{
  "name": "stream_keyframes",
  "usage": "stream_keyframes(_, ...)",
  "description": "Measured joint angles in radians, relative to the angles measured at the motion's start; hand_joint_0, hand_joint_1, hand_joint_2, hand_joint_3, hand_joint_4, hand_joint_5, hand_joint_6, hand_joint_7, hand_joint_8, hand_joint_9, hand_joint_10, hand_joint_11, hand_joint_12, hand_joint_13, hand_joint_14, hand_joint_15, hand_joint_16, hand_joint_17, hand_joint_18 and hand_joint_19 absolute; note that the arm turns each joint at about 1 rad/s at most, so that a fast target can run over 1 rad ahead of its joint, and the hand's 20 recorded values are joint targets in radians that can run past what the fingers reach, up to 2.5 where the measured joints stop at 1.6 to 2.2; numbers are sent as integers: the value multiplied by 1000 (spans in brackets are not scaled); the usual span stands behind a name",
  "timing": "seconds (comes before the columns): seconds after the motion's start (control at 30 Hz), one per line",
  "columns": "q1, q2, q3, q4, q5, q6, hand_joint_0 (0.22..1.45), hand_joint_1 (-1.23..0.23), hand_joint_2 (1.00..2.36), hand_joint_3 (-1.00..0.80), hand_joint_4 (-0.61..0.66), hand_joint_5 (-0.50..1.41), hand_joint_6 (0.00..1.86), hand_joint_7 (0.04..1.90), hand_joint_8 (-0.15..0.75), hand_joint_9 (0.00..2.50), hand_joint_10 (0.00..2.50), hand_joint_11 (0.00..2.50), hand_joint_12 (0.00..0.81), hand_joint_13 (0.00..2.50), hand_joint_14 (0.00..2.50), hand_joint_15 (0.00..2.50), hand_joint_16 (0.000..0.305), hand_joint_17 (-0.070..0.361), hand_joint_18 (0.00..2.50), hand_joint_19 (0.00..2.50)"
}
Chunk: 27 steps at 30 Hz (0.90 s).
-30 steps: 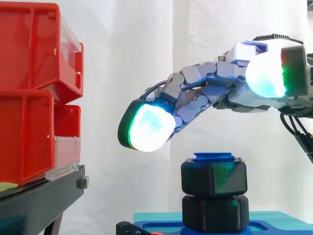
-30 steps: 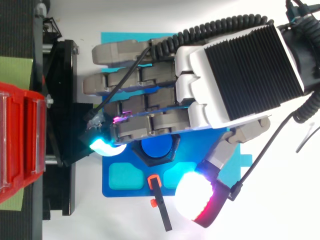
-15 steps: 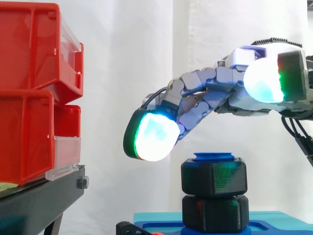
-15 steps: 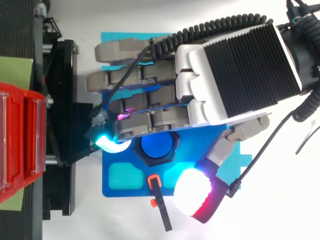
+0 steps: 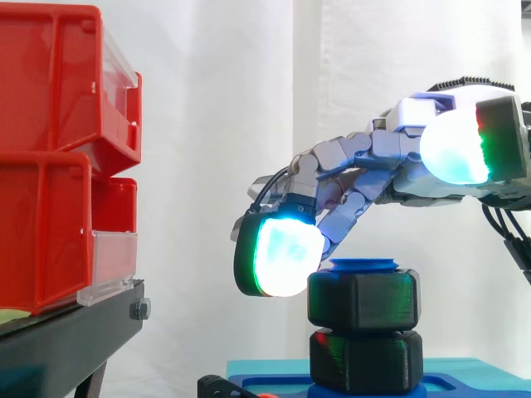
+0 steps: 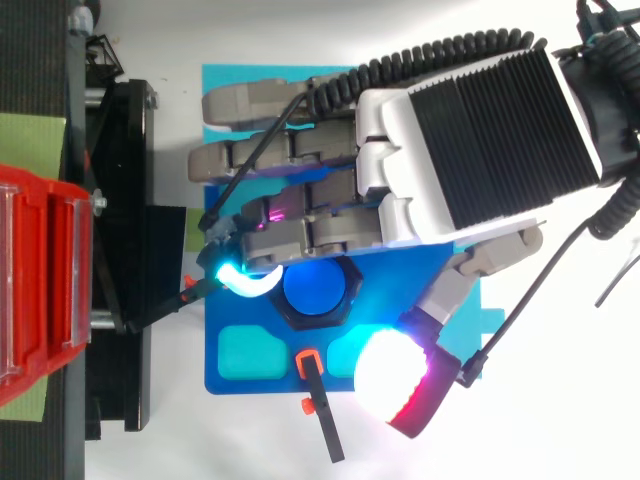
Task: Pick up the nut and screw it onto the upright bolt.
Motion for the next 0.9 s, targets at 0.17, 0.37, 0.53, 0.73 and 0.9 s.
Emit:
stream_keyframes(0.17, -6, 0, 0, 0, -1, 0, 452, -14, 1000, -500, 199, -5, 505, 1221, 280, 887, 0, 0, 362, 407, 0, 0, 49, 111, 104, 0)
stream_keyframes(0.37, -16, 0, 0, 1, -3, -1, 459, -19, 1000, -500, 213, 44, 504, 1390, 275, 1114, 0, 0, 340, 551, 0, 0, 47, 106, 237, 0)
stream_keyframes(0.53, -25, 0, 0, 1, -4, -8, 466, -60, 1000, -500, 170, 72, 559, 1541, 249, 1621, 3, 89, 285, 866, 0, 0, 38, 85, 605, 0)
stream_keyframes(0.73, -34, 0, 0, 0, -8, -17, 468, -85, 1000, -500, 132, 72, 612, 1430, 237, 1810, 5, 139, 245, 1007, 0, 0, 33, 73, 793, 40)
stream_keyframes(0.9, -38, 0, 0, 0, -10, -20, 466, -81, 1000, -500, 133, 72, 510, 1542, 251, 1706, 4, 101, 259, 919, 0, 0, 37, 83, 694, 13)
